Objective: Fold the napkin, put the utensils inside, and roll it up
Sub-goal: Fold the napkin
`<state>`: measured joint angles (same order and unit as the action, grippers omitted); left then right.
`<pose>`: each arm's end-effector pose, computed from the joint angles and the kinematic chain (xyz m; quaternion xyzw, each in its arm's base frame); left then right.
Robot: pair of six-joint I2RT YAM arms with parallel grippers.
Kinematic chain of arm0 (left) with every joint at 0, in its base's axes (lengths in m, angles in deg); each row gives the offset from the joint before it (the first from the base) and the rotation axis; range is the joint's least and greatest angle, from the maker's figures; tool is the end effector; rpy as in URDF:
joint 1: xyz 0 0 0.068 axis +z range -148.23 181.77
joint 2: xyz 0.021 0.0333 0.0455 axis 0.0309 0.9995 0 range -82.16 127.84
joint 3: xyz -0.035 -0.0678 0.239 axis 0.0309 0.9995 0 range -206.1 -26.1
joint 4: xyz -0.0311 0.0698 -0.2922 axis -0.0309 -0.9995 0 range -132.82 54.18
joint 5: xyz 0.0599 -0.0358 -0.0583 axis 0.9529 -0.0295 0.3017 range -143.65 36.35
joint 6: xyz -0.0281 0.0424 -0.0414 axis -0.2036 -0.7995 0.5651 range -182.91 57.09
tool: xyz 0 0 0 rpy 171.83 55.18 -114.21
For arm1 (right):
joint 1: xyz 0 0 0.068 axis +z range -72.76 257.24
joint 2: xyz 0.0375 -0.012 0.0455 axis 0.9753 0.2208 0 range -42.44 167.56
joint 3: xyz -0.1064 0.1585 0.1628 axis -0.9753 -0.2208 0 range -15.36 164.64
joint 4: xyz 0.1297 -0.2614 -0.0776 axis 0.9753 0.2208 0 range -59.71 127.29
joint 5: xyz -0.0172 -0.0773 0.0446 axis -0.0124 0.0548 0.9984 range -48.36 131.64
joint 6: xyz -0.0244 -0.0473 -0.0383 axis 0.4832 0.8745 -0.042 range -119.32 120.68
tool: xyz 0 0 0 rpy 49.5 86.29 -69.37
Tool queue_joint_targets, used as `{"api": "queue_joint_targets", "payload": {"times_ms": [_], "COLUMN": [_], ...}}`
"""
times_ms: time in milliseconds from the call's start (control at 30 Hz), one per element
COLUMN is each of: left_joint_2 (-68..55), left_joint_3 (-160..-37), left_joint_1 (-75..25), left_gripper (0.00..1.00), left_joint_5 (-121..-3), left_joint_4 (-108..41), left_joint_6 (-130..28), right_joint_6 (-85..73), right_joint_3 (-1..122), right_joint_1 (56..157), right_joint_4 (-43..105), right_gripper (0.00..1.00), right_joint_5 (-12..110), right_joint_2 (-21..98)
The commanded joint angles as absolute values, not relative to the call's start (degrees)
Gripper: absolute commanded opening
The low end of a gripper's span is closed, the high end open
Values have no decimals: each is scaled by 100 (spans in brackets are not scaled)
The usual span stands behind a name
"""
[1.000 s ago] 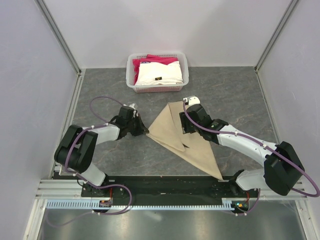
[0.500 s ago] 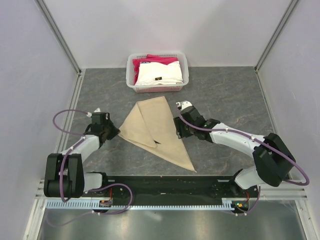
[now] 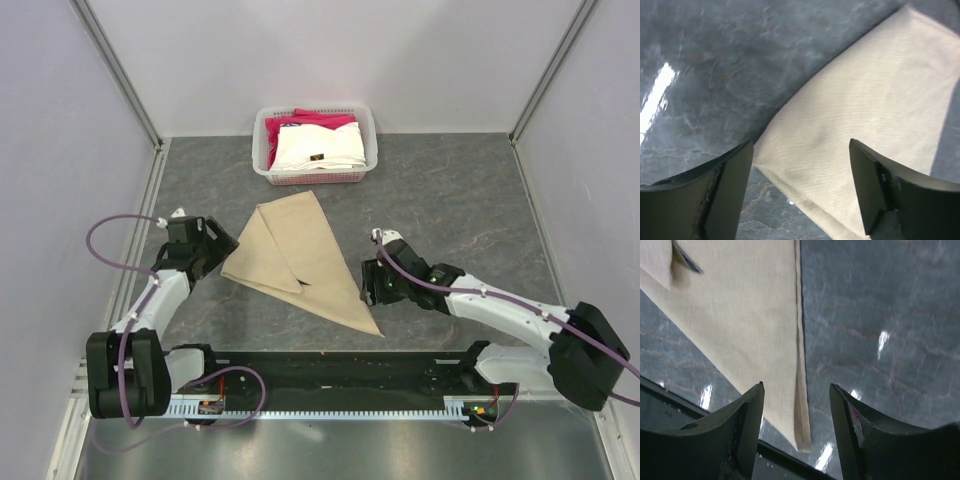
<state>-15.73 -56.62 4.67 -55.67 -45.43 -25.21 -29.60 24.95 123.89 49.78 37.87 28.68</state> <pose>0.2796 0.0123 0.1248 -0.3147 0.8703 -0.1287 0.3562 0.2083 0.2158 0.1494 -0.1227 0.9321 0.1869 0.2850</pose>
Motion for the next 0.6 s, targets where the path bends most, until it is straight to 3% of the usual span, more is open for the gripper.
{"api": "queue_joint_targets", "payload": {"times_ms": [0, 100, 300, 567], "left_joint_2": [-1800, -1757, -1378, -1317], "left_joint_3": [-6484, -6932, -7891, -8156], "left_joint_1": [511, 511, 502, 502], "left_gripper": [90, 98, 98, 98], "left_joint_5": [-5935, -6277, -6770, -6525], "left_joint_4": [-5102, -5426, -6200, -6342], "left_joint_6": [-2800, -3168, -4004, -4585], "right_joint_6": [-3886, -4387, -4933, -5065], "right_joint_3": [1929, 1498, 1022, 986], "right_joint_1": [12391, 12426, 12435, 12444], "right_joint_4": [5508, 5517, 5517, 5367], "right_gripper": [63, 63, 63, 63], "right_joint_5": [4320, 4638, 4726, 4788], "right_joint_2": [2201, 1805, 1171, 1329]}}
